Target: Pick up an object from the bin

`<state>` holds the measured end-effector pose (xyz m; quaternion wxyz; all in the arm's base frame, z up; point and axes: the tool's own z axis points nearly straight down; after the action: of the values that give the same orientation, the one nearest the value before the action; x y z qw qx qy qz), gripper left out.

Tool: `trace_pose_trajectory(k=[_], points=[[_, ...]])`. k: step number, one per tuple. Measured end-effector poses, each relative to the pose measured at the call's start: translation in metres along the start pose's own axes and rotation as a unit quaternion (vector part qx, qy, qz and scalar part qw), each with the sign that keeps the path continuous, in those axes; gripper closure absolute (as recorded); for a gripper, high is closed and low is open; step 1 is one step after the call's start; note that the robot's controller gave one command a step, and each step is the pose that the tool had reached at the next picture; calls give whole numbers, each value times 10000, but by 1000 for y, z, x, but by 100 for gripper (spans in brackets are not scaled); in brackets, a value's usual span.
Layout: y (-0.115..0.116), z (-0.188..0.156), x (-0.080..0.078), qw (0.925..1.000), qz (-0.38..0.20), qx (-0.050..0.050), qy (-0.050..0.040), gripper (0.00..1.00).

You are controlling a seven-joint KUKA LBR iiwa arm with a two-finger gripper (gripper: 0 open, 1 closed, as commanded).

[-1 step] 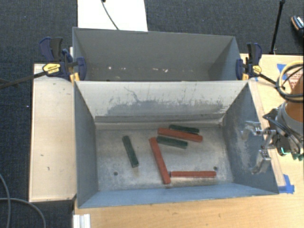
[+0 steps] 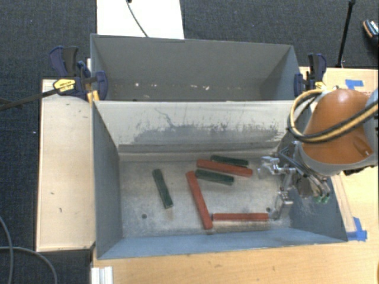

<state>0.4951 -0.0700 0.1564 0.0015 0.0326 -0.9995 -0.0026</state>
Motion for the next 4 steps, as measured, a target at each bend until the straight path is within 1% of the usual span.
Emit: trace_pose_trajectory(k=[1,2,3,4], points=[[57,12,3,9998,188,8,-12,0],[34,27,16,9940,1096,24,-17,0],[51,88,10,9838,1790,17,-18,0],[50,88,9,9843,1765,22,-28,0]])
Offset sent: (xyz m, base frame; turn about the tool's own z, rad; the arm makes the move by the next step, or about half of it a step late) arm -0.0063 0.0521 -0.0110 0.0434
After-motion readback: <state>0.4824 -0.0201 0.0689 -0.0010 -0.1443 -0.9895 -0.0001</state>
